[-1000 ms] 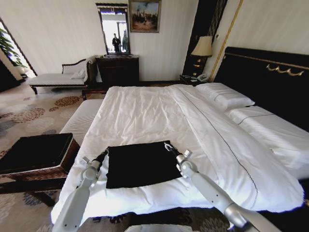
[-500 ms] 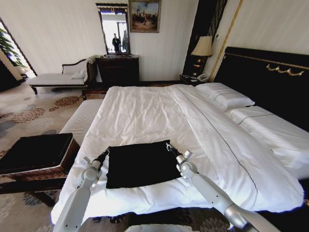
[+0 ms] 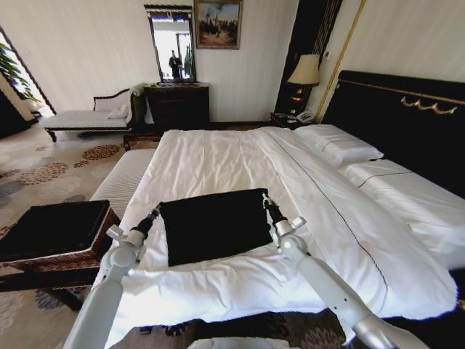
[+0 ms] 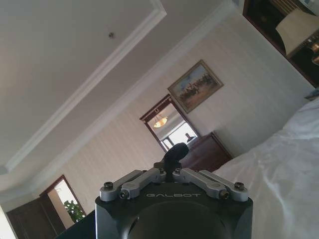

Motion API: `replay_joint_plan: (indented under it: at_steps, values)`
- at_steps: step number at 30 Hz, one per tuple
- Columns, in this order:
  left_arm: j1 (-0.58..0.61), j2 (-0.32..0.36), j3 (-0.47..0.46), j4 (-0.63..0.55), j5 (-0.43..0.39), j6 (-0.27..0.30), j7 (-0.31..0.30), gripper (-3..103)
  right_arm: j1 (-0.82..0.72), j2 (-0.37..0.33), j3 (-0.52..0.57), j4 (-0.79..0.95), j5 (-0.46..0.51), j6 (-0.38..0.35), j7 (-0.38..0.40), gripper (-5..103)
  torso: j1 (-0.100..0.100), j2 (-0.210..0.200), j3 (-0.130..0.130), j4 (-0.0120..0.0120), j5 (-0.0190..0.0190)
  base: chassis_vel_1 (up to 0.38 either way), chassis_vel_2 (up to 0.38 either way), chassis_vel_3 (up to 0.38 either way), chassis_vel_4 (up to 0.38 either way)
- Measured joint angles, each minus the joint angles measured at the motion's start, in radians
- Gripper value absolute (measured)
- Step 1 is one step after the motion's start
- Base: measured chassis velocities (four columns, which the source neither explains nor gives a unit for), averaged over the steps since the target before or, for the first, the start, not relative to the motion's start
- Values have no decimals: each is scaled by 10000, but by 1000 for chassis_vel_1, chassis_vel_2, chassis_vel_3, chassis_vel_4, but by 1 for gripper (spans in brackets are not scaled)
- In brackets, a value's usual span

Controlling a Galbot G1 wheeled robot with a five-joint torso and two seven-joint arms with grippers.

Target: Fold the clothes on the bed and place them into the basket.

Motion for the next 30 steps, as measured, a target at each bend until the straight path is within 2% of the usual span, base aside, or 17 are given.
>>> replay_joint_plan:
  at_steps: [3,9,14,16,17,18,20,22,23,26,27,28,30]
  values:
    - [70,171,-76,-788,-209,48,-124,0,-350,-76,288,844,-31,103,-153,0,0,0,0,2,0,0,0,0,0]
    - [454,224,-177,-1510,-231,79,-255,0,-927,-19,605,1727,-512,212,-146,0,0,0,0,3,-2,0,0,0,0]
    - [1420,285,-759,-2650,-267,28,-475,0,-1864,-14,1265,2884,-1179,321,169,0,1,-1,1,2,-4,0,0,0,0]
    - [2342,301,-1281,-3734,-349,-33,-699,0,-2770,-62,1812,3903,-1526,236,924,0,0,-1,0,6,1,0,0,0,0]
    - [3026,295,-1633,-4429,-360,-33,-970,0,-3459,-96,2167,4698,-1825,46,1661,0,0,1,-1,4,2,0,0,0,0]
    - [3026,295,-1633,-4429,-360,-33,-970,0,-3459,-96,2167,4698,-1825,46,1661,0,0,1,-1,4,2,0,0,0,0]
    - [3917,313,-2165,-5274,-513,-14,-1351,0,-4608,-125,2910,6007,-2188,-404,2704,0,-3,1,-2,4,3,0,0,0,0]
    - [4072,341,-2280,-5455,-651,6,-1495,0,-4872,-125,3137,6314,-2280,-500,2929,0,-3,1,-2,3,0,0,0,0,0]
    - [4335,398,-2582,-5849,-1137,84,-1815,0,-5287,-137,3578,6924,-2430,-673,3439,0,-3,2,-3,-6,-4,0,0,0,0]
    - [4195,543,-3139,-6161,-2163,359,-2574,0,-5276,-289,3923,7494,-2455,-1056,4340,0,-3,2,-2,6,-1,0,0,0,0]
    - [3957,592,-3080,-6142,-2236,467,-2737,0,-5084,-380,3897,7506,-2381,-1255,4711,0,-3,2,-1,6,-2,0,0,0,0]
    - [3957,592,-3080,-6142,-2236,467,-2737,0,-5084,-380,3897,7506,-2381,-1255,4711,0,-3,2,-1,6,-2,0,0,0,0]
    - [3449,642,-2609,-5686,-2050,706,-2887,0,-4601,-526,3570,7189,-2240,-1563,5200,0,-1,1,-1,1,0,0,0,0,0]
